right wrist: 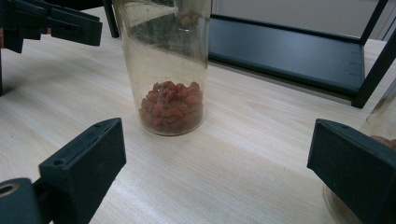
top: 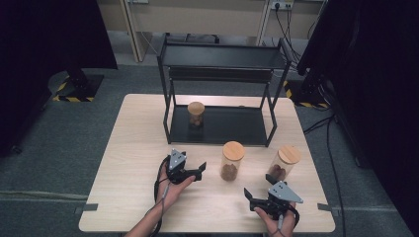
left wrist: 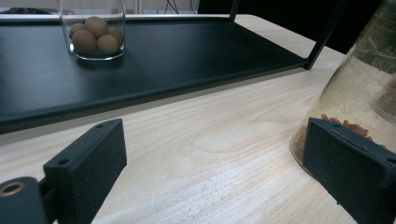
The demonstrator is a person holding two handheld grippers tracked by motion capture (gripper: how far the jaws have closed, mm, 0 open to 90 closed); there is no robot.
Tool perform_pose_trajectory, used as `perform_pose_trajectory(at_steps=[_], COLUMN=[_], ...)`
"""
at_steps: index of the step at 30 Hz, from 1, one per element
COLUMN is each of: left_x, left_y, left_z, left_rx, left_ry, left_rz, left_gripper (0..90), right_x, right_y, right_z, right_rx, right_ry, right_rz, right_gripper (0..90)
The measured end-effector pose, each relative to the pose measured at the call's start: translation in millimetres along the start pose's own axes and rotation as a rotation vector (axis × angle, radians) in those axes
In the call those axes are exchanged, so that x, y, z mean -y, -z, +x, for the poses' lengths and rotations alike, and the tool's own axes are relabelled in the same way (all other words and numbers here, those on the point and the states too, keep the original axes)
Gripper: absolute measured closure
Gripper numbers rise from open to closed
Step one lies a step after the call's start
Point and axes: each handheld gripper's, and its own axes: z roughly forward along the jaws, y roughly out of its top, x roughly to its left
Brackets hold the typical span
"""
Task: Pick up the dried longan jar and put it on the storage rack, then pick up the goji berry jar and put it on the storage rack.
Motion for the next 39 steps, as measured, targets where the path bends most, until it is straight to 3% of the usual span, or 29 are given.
perform_pose_trajectory(at_steps=[11, 18, 22, 29, 35, 39], left_x=[0.3, 0.9, 1.2, 1.4, 1.5, 1.8], left_y=[0.9, 2.0, 2.6, 2.8, 2.9, 2.9], left_z=[1.3, -0.3, -2.0, -3.1, -3.3, -6.9], left_rx=[0.000, -0.008, -0.010, -0.011, -0.009, -0.013], left_ry=[0.015, 0.001, -0.016, -0.024, -0.023, -0.057], left_rz=[-0.009, -0.022, -0.028, -0.030, -0.030, -0.031], left_gripper=[6.2, 6.2, 6.3, 6.3, 6.4, 6.5], right_x=[-0.3, -5.1, -14.6, -38.9, -60.0, -70.3], right_y=[-0.6, -0.3, -5.5, -17.5, -26.9, -36.5], right_z=[0.1, -1.8, 3.0, 17.3, 21.7, 23.8], right_rx=[0.001, -0.016, -0.050, -0.088, -0.078, -0.088], right_ry=[0.001, -0.050, -0.062, -0.030, 0.002, 0.021], right_rz=[0.005, -0.046, -0.057, -0.101, -0.139, -0.139], right_gripper=[4.2, 2.4, 2.5, 5.8, 9.8, 12.0])
